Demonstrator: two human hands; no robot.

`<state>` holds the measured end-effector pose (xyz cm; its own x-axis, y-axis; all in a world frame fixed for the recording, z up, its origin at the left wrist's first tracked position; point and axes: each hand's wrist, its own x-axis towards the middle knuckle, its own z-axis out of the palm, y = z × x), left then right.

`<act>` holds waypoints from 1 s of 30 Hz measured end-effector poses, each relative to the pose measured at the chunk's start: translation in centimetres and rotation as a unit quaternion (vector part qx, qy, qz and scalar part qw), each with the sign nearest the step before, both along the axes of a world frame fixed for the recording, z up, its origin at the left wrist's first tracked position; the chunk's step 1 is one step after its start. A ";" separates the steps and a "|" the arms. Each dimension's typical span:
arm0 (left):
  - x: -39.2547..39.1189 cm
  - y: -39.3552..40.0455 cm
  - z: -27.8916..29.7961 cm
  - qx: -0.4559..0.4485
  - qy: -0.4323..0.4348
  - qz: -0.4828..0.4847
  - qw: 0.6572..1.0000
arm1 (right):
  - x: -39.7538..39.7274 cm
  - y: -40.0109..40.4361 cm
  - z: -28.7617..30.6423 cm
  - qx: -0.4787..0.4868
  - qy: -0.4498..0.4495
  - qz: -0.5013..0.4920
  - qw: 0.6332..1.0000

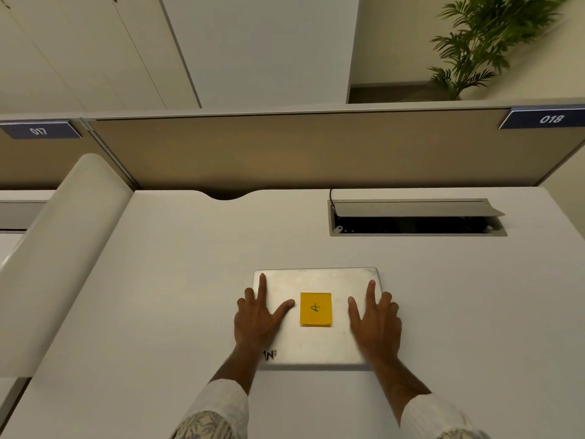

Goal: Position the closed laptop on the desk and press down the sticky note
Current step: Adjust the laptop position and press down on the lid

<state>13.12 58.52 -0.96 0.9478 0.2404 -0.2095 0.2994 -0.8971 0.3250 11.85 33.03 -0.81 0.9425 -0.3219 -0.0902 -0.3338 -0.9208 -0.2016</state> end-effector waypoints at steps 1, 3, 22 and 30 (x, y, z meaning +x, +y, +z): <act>0.0 0.0 0.0 0.003 0.001 0.000 1.000 | 0.0 0.0 -0.1 -0.003 0.001 0.000 1.000; 0.0 0.0 -0.1 0.009 0.004 -0.002 1.000 | 0.0 0.0 -0.3 -0.008 0.002 0.001 1.000; -1.7 -2.6 0.4 0.105 -0.027 -0.139 0.984 | 0.0 2.3 1.0 0.004 -0.010 0.181 0.983; -2.4 -5.0 0.3 -0.012 -0.072 -0.254 0.964 | -0.8 5.1 1.7 0.034 -0.003 0.246 0.969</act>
